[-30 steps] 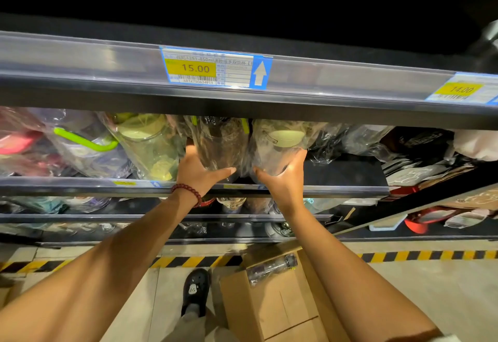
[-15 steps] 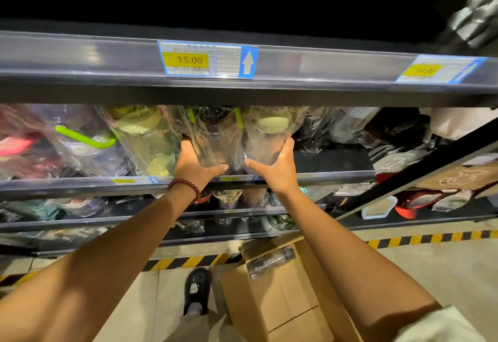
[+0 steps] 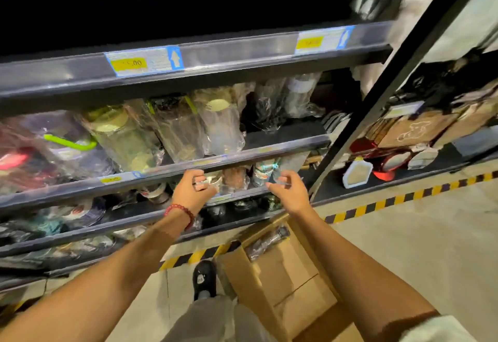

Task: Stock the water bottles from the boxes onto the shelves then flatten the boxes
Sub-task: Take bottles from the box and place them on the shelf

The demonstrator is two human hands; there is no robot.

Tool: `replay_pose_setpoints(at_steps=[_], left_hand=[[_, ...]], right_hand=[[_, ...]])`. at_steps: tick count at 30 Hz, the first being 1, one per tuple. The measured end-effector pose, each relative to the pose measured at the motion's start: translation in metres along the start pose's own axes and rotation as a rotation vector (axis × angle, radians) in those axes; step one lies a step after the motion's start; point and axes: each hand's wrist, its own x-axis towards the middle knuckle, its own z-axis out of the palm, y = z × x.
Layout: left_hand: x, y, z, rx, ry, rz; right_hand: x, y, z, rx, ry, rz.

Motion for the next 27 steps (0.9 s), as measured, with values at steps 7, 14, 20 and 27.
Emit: replay_pose_setpoints(at_steps=[7,14,20,27], left_hand=[[-0.012,-0.013,0.107,0.381,-0.438,-0.023],[-0.017,-0.075,0.191,0.609,-0.727,-0.119],[0.025,-0.154,0.253,0.772,-0.803,-0.207],[0.1,-0.284,0.311,0.989,-0.833,-0.145]], right_hand=[[-0.052,0.108,-0.054,0.045,0.111,0.281],[-0.102,0.206,-0.074,0.197,0.245,0.61],[-0.081,0.29,-0.047,0.314,0.306,0.716],[-0.002,0.414,0.025,0.423,0.295,0.796]])
